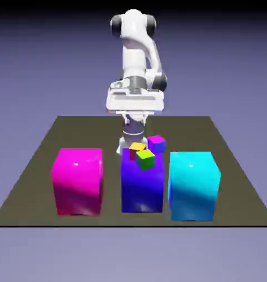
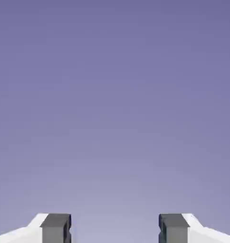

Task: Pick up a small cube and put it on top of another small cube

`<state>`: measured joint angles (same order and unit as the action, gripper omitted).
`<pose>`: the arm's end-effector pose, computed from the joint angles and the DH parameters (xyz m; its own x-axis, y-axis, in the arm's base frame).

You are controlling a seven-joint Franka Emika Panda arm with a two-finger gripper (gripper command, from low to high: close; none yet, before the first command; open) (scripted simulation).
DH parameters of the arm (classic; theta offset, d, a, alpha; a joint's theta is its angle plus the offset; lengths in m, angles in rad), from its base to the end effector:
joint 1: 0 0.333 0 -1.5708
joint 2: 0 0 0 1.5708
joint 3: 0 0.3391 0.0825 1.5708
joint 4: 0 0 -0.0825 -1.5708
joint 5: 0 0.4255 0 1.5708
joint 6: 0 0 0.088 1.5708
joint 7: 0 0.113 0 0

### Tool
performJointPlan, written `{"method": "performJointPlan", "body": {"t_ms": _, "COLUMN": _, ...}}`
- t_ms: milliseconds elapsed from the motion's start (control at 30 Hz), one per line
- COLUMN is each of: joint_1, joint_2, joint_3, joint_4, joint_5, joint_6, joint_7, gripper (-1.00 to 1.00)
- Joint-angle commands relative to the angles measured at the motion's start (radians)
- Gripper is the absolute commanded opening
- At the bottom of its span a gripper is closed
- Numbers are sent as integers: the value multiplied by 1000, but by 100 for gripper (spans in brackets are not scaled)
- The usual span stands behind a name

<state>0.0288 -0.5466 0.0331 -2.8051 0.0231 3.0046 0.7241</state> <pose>0.4160 0.0239 0.4359 0.5778 -0.6389 0.5080 -0.4543 -0.7688 -0.4501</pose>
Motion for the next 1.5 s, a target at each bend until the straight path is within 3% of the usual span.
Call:
{"method": "performJointPlan", "body": {"t_ms": 0, "joint_1": 36, "joint_2": 25, "joint_3": 23, "joint_4": 11, "joint_5": 14, "joint_6": -22, "joint_7": 41, "gripper": 0}}
{"method": "performJointPlan", "body": {"t_ms": 300, "joint_1": 361, "joint_2": 252, "joint_3": 222, "joint_4": 109, "joint_5": 143, "joint_6": -218, "joint_7": 408, "gripper": 0}}
{"method": "performJointPlan", "body": {"t_ms": 500, "joint_1": 539, "joint_2": 457, "joint_3": 223, "joint_4": 55, "joint_5": 264, "joint_6": -314, "joint_7": 651, "gripper": 0}}
{"method": "performJointPlan", "body": {"t_ms": 667, "joint_1": 557, "joint_2": 530, "joint_3": 148, "joint_4": -22, "joint_5": 307, "joint_6": -313, "joint_7": 711, "gripper": 0}}
{"method": "performJointPlan", "body": {"t_ms": 933, "joint_1": 535, "joint_2": 802, "joint_3": 204, "joint_4": 10, "joint_5": 381, "joint_6": -72, "joint_7": 646, "gripper": 0}}
{"method": "performJointPlan", "body": {"t_ms": 967, "joint_1": 535, "joint_2": 802, "joint_3": 204, "joint_4": 10, "joint_5": 381, "joint_6": -72, "joint_7": 646, "gripper": -100}}
{"method": "performJointPlan", "body": {"t_ms": 1300, "joint_1": 557, "joint_2": 530, "joint_3": 148, "joint_4": -22, "joint_5": 307, "joint_6": -313, "joint_7": 711, "gripper": -100}}
{"method": "performJointPlan", "body": {"t_ms": 1467, "joint_1": 598, "joint_2": 518, "joint_3": 100, "joint_4": 127, "joint_5": 325, "joint_6": -484, "joint_7": 494, "gripper": -100}}
